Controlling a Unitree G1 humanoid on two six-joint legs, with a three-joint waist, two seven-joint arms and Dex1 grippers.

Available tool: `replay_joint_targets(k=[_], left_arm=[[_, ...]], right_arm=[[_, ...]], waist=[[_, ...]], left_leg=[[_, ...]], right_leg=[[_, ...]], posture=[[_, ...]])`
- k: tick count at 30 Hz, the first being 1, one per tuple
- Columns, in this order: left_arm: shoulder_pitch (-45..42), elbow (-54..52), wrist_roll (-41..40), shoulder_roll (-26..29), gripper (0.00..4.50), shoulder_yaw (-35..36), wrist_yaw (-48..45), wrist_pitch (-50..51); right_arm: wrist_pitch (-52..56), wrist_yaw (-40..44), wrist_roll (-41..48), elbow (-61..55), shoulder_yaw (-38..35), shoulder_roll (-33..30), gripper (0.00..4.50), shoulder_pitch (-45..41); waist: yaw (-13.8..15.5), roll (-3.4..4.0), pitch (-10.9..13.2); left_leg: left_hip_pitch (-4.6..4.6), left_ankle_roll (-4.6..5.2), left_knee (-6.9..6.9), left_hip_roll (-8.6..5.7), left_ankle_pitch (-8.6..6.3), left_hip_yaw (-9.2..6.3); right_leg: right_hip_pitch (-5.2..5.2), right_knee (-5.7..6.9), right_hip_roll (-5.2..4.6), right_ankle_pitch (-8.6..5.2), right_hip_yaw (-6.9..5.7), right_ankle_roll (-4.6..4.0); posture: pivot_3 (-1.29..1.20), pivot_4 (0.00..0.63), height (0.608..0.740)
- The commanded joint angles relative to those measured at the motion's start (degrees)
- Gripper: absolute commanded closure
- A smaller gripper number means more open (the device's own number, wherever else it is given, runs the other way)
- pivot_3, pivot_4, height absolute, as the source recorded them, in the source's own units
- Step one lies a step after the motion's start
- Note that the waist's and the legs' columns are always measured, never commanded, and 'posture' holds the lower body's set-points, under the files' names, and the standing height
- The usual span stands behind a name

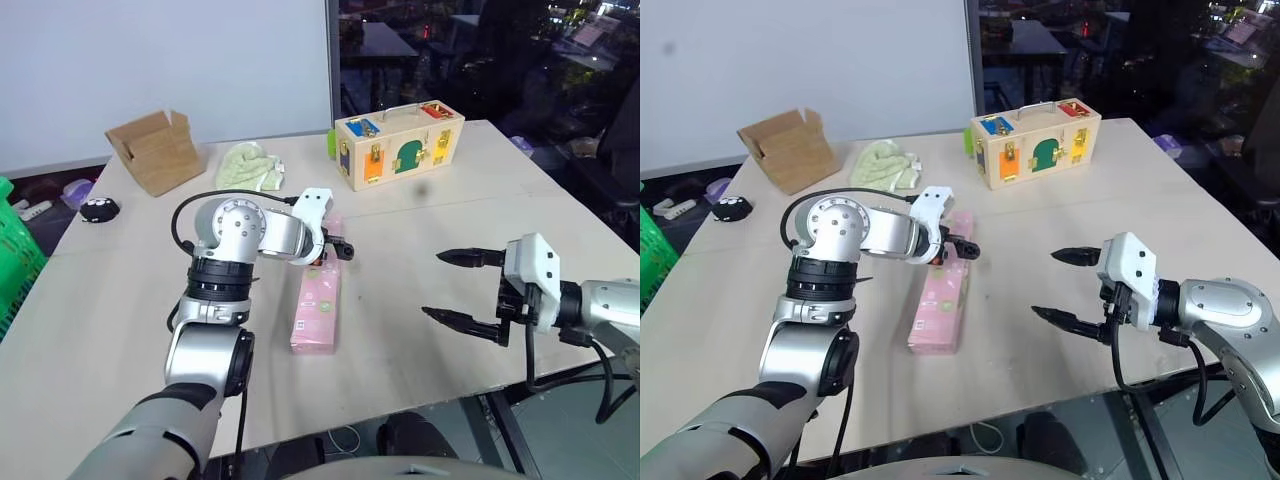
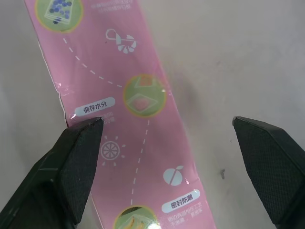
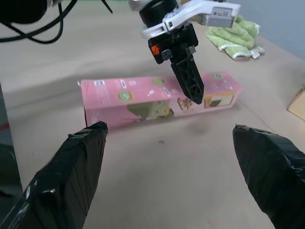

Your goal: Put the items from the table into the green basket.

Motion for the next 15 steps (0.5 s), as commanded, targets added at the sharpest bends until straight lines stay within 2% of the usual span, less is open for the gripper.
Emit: replay_joint_targets(k=[1,4,8,15], left_arm=[[-0.42,-2.07,-0.57,2.34,0.05,0.41,1.06,0.48],[-2.59,-1.3,-6.09,4.31,0.05,2.88,2.72,0.48],[-1.25,0.95,-10.31,3.7,0.05,3.53,6.33,0.48],[2.09,2.65,-11.57,2.64,0.05,3.59,11.72,0.48]], right_arm=[[-1.37,0.07,-0.39,-0.08,0.09,-0.5,0.0,-1.89],[-2.53,-0.4,-1.87,0.83,1.42,0.32,0.0,-2.62],[-3.61,-0.53,-2.75,1.82,2.19,0.96,0.0,-2.98],[-4.86,-0.24,-3.82,2.57,2.83,1.0,0.0,-2.97]], waist=[[-0.59,0.0,0.04],[-1.16,0.0,0.13],[-0.96,-0.02,0.18],[-0.66,0.0,0.18]], left_leg=[[-0.01,0.0,0.0,-0.08,0.0,-0.11],[-0.07,0.0,-0.02,-0.19,0.0,-0.22],[-0.17,0.09,-0.04,-0.33,-0.05,-0.34],[-0.23,0.27,-0.03,-0.5,-0.17,-0.33]], right_leg=[[0.0,-0.01,-0.01,0.0,0.02,0.0],[-0.02,-0.03,-0.07,0.01,0.04,0.03],[-0.08,-0.03,-0.25,-0.1,0.02,0.22],[-0.07,-0.04,-0.47,-0.23,0.1,0.42]], posture=[[-0.23,0.022,0.74],[-0.22,0.019,0.74],[-0.21,0.013,0.74],[-0.21,0.014,0.74]])
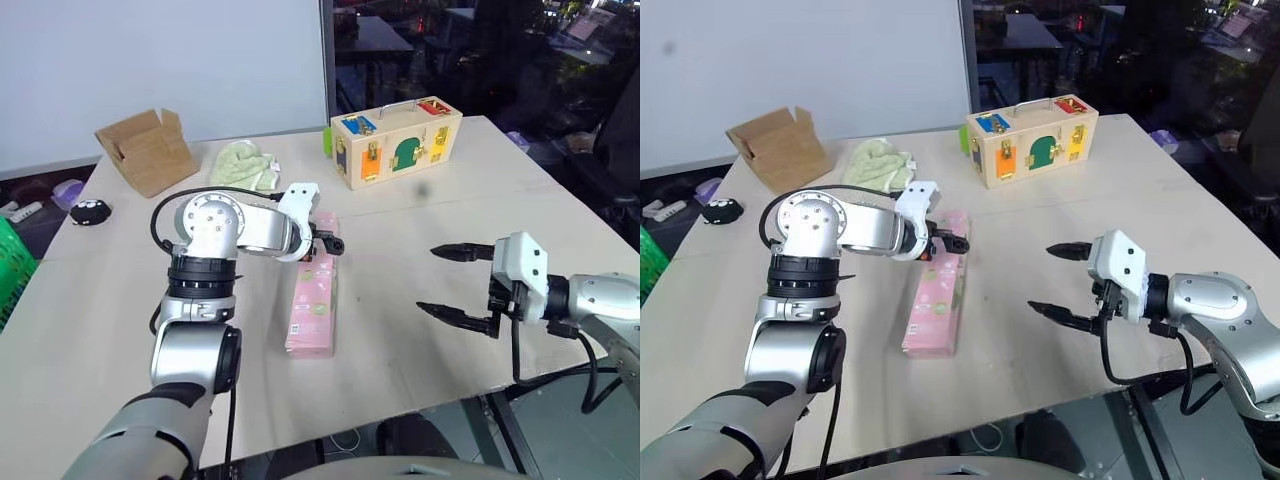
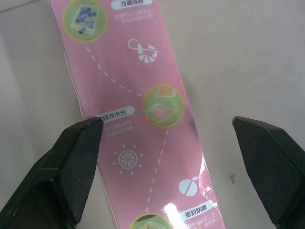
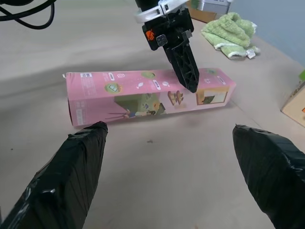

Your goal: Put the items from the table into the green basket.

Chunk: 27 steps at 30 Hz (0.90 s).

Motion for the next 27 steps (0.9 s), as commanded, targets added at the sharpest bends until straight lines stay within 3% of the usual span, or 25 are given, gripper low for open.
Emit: replay_joint_targets(k=[1,9,14,19,27], left_arm=[[2.35,1.09,0.39,-0.55,0.05,0.4,2.1,0.35],[4.92,1.78,2.81,-2.66,0.05,1.02,4.13,0.35],[-0.15,-3.46,2.65,1.13,0.05,0.04,1.33,0.35],[1.38,-1.82,1.27,3.25,0.05,-1.32,-0.31,0.35],[4.8,0.23,5.05,0.33,0.05,-2.72,-2.89,0.35]], right_arm=[[-1.26,-0.07,0.02,-0.5,-0.72,-0.05,0.0,-0.7],[-1.12,-0.5,-0.24,-1.42,-0.63,-0.16,0.0,0.23],[-1.03,-0.93,-0.34,-1.42,-0.56,-0.04,0.0,-0.02],[-1.14,-1.43,-0.75,-1.08,0.61,0.52,0.0,-0.97],[-1.36,-1.45,-1.83,-0.53,1.79,1.09,0.0,-2.13]], waist=[[-0.06,0.01,-0.01],[-0.18,0.33,-0.21],[-0.13,0.29,-0.07],[-0.07,0.3,-0.02],[0.07,0.3,0.0]], left_leg=[[0.02,0.0,0.0,0.0,0.0,0.03],[0.22,0.0,0.0,-0.01,0.0,0.12],[0.15,0.0,0.0,-0.03,0.0,0.02],[0.0,0.04,-0.02,-0.04,-0.03,-0.01],[0.02,0.06,-0.08,-0.03,-0.04,-0.02]], right_leg=[[0.01,0.0,0.0,0.0,0.02,0.0],[0.19,0.0,0.01,-0.03,-0.01,0.03],[0.16,-0.04,0.02,-0.03,-0.08,0.04],[0.09,-0.18,0.01,-0.03,-0.07,0.04],[0.07,-0.19,0.02,-0.03,-0.05,0.03]], posture=[[-0.21,0.014,0.74],[-0.22,0.02,0.74],[-0.22,0.02,0.74],[-0.2,0.015,0.74],[-0.19,0.018,0.74]])
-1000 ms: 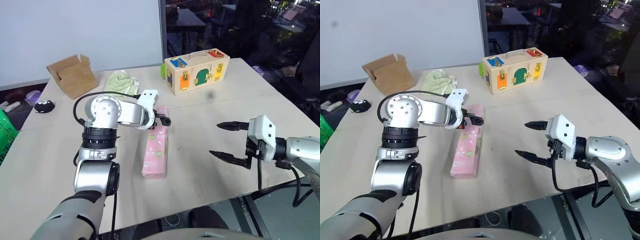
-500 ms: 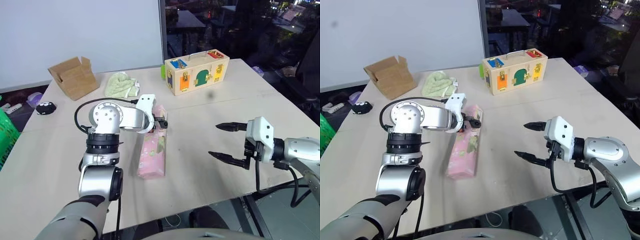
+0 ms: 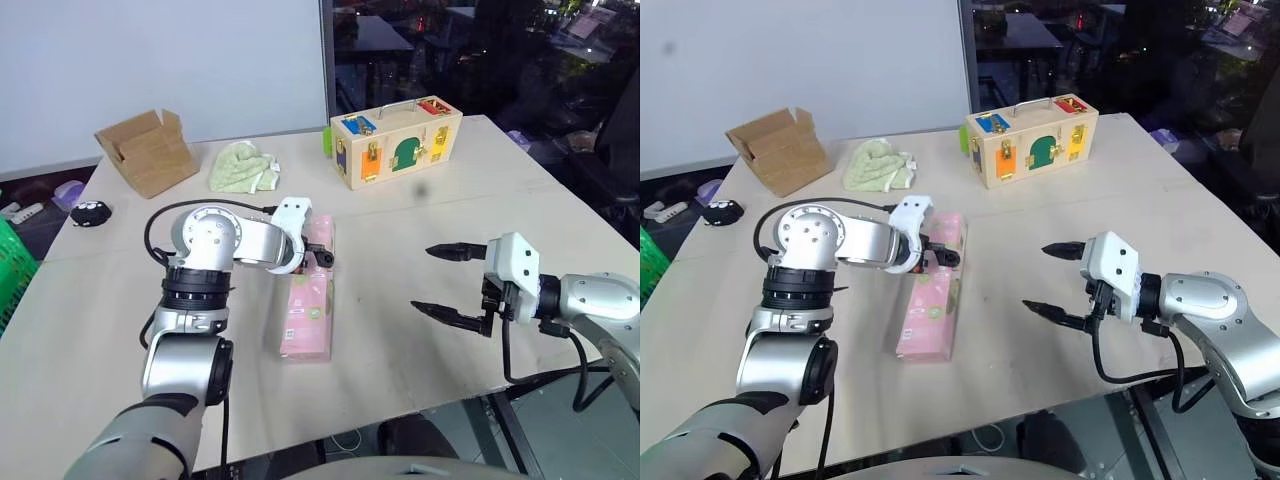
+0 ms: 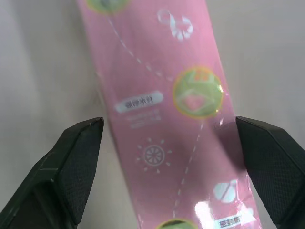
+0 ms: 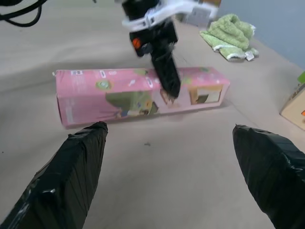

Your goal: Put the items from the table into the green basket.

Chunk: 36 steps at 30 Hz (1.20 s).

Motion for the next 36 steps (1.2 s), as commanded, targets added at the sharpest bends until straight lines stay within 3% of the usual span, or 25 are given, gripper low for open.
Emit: replay_joint_targets(k=[1,5,6,8,11,13,22,26,32,36], left_arm=[[0.51,1.75,3.9,-1.15,0.05,0.26,-1.0,0.3],[0.46,3.26,9.05,-2.97,0.05,2.21,-2.23,0.3],[0.46,3.23,9.91,-3.32,0.28,2.54,-2.65,0.3],[0.45,2.75,11.12,-3.79,0.87,2.74,-3.7,0.3],[1.11,1.33,11.47,-4.49,2.25,4.68,-4.62,0.3],[1.41,0.12,10.99,-4.52,2.88,6.39,-4.91,0.3],[7.42,-16.43,8.55,3.59,2.88,17.08,-12.04,0.3],[10.57,-21.08,7.94,5.64,2.88,25.1,-15.89,0.3],[13.08,-22.52,11.12,11.97,2.88,39.37,-20.51,-7.7],[18.91,-23.39,16.57,20.06,2.88,40.11,-25.61,-16.41]], right_arm=[[-1.22,-0.29,-0.26,-0.68,-0.3,0.12,0.0,-0.98],[-1.31,-0.25,-0.48,-0.91,-0.47,0.07,0.0,-0.6],[-1.32,-0.25,-0.5,-0.94,-0.48,0.08,0.0,-0.56],[-1.3,-0.23,-0.49,-0.98,-0.48,0.12,0.0,-0.5],[-1.52,-0.03,-0.61,-1.0,-0.26,0.16,0.0,-0.25],[-1.6,0.1,-0.58,-0.9,-0.16,0.19,0.0,-0.25],[-6.02,4.99,-2.54,7.27,5.92,2.63,0.0,-7.87],[-8.53,7.02,-3.83,11.92,9.3,5.88,0.0,-12.7],[-11.21,8.68,-5.11,22.16,16.98,19.02,0.0,-24.42],[-16.09,9.7,-8.73,32.76,21.77,28.31,0.0,-30.74]], waist=[[0.02,0.0,0.0],[-0.1,0.0,0.0],[-0.13,0.0,0.0],[-0.14,0.0,0.0],[0.05,0.03,-0.02],[0.19,0.03,-0.02],[0.35,-0.13,0.09],[3.42,-0.2,0.14],[7.99,-0.5,0.43],[9.87,-0.55,0.47]], left_leg=[[0.0,0.0,0.0,0.0,0.0,0.01],[0.03,0.0,0.0,-0.01,0.0,0.05],[0.02,0.0,0.0,-0.01,0.0,0.05],[0.03,0.0,0.0,-0.01,0.0,0.03],[0.05,0.0,0.0,-0.01,0.0,0.02],[0.05,0.0,0.01,-0.03,0.0,0.0],[0.07,0.0,-0.05,-0.02,0.01,-0.11],[-0.03,-0.01,-0.1,-0.08,0.0,-0.6],[-0.08,-0.04,-0.1,-0.05,0.02,-0.76],[-0.1,-0.14,-0.18,-0.06,0.08,-0.76]], right_leg=[[0.0,0.0,0.0,0.0,-0.01,0.0],[0.01,0.0,0.0,0.0,0.0,0.0],[0.01,0.0,0.0,0.0,0.0,0.0],[0.01,0.0,0.01,0.0,-0.01,0.0],[0.04,0.0,0.0,0.0,-0.03,0.0],[0.06,0.0,-0.04,0.0,-0.06,0.01],[-0.01,0.07,0.06,0.02,0.04,0.02],[-0.04,0.05,0.03,0.09,-0.06,-0.14],[-0.13,0.1,0.05,0.14,-0.24,-0.25],[-0.21,0.11,0.01,0.15,-0.26,-0.28]], posture=[[-0.19,0.018,0.74],[-0.2,0.019,0.74],[-0.2,0.019,0.74],[-0.2,0.019,0.74],[-0.2,0.016,0.74],[-0.19,0.012,0.74],[-0.02,0.0,0.74],[0.07,0.0,0.74],[0.2,0.0,0.74],[0.3,0.0,0.74]])
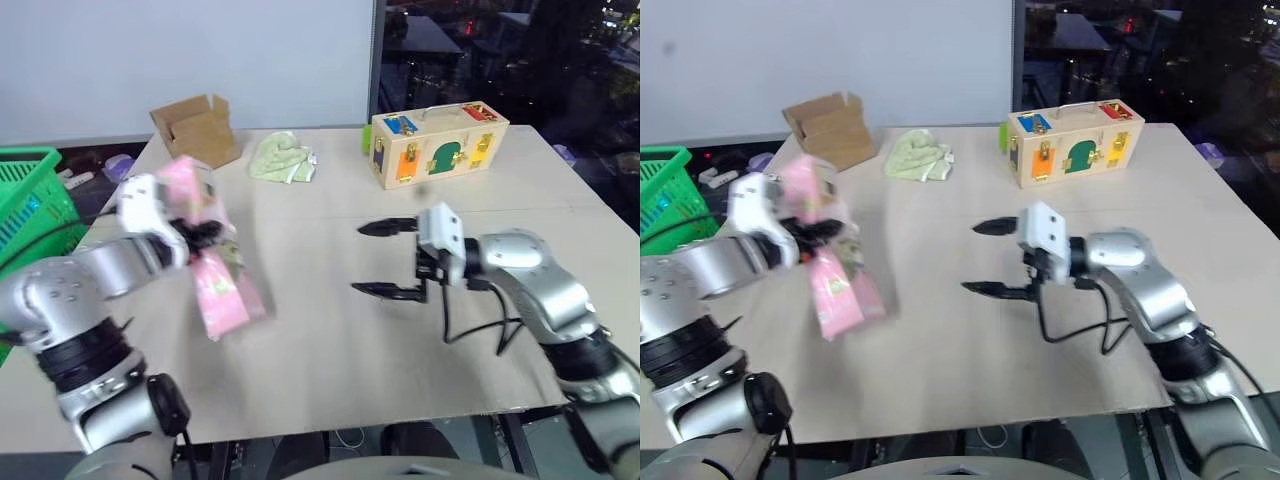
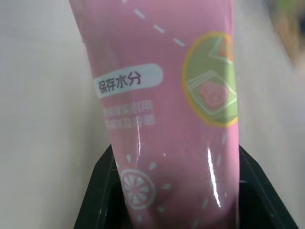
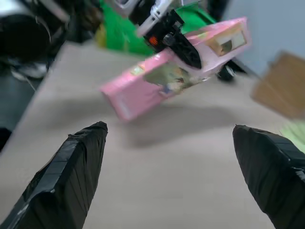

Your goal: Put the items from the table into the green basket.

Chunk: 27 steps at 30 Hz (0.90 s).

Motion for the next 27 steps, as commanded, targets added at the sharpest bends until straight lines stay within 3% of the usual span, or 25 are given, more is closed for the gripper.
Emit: replay_joint_targets(k=[1,5,8,10,12,15,19,25,27], left_arm=[[4.21,-2.76,5.84,6.65,2.88,0.9,-5.4,-11.79],[6.8,1.24,15.92,12.01,2.88,-0.85,-9.25,-29.49],[4.83,18.18,31.75,24.03,2.88,-7.66,-10.16,-53.32],[-2.65,36.55,39.32,32.31,2.88,-14.71,-11.52,-68.78],[-13.0,53.93,46.43,36.97,2.88,-23.17,-12.48,-79.07],[-27.69,72.54,57.61,39.55,2.88,-33.81,-10.54,-90.79],[-38.92,84.31,67.13,39.41,2.88,-41.5,-4.65,-95.54],[-42.92,89.19,68.13,38.15,0.02,-41.46,-5.89,-97.13],[-43.42,89.46,68.57,37.99,0.02,-41.39,-4.58,-96.78]], right_arm=[[-5.81,0.96,-3.22,8.28,3.26,6.47,0.0,-5.27],[-8.66,0.48,-4.8,13.61,4.07,12.75,0.0,-9.26],[-9.17,-2.3,-5.66,15.91,3.92,18.04,0.0,-12.1],[-9.18,-3.77,-5.9,16.45,3.58,20.55,0.0,-13.11],[-9.43,-4.29,-5.99,16.85,3.02,21.61,0.0,-13.51],[-10.07,-5.07,-5.51,16.87,1.88,22.77,0.0,-14.19],[-10.56,-4.76,-4.29,16.16,0.72,23.97,0.0,-14.57],[-9.79,-4.93,-3.98,14.66,0.19,23.99,0.0,-14.77],[-9.44,-5.07,-4.05,14.03,0.1,23.71,0.0,-14.62]], waist=[[1.06,0.0,0.0],[5.09,-0.15,-0.03],[7.19,-0.17,-0.03],[7.95,-0.48,-0.13],[8.94,-0.52,-0.16],[10.16,-0.48,-0.17],[11.05,-0.58,-0.24],[9.47,-0.65,-0.26],[8.43,-0.65,-0.26]], left_leg=[[0.0,-0.08,-0.06,0.0,0.04,0.02],[-0.3,-0.37,-0.28,-0.09,0.21,-0.14],[-0.59,-0.42,-0.31,-0.08,0.23,-0.27],[-1.05,-0.68,-0.53,-0.02,0.4,-0.2],[-1.15,-0.84,-0.66,0.03,0.5,-0.44],[-1.16,-0.81,-0.66,-0.02,0.51,-0.48],[-1.12,-0.82,-0.56,-0.03,0.53,-0.55],[-1.12,-0.89,-0.35,0.09,0.57,-0.62],[-1.12,-0.89,-0.31,0.09,0.57,-0.62]], right_leg=[[-0.02,0.0,-0.02,0.0,0.02,0.0],[-0.32,-0.07,-0.12,0.0,-0.14,-0.04],[-0.57,-0.11,-0.12,0.01,-0.34,-0.09],[-1.18,-0.02,0.02,0.15,-0.57,-0.5],[-1.27,-0.12,0.07,0.2,-0.91,-0.59],[-1.15,-0.09,0.06,0.19,-1.07,-0.56],[-1.0,-0.02,0.06,0.07,-1.19,-0.32],[-0.99,0.23,0.12,0.06,-1.28,-0.3],[-0.98,0.26,0.1,0.07,-1.28,-0.3]], posture=[[0.31,0.0,0.74],[0.34,0.0,0.74],[0.35,0.0,0.74],[0.36,0.0,0.74],[0.34,0.0,0.74],[0.34,0.0,0.74],[0.31,0.0,0.74],[0.22,0.0,0.74],[0.21,0.0,0.74]])
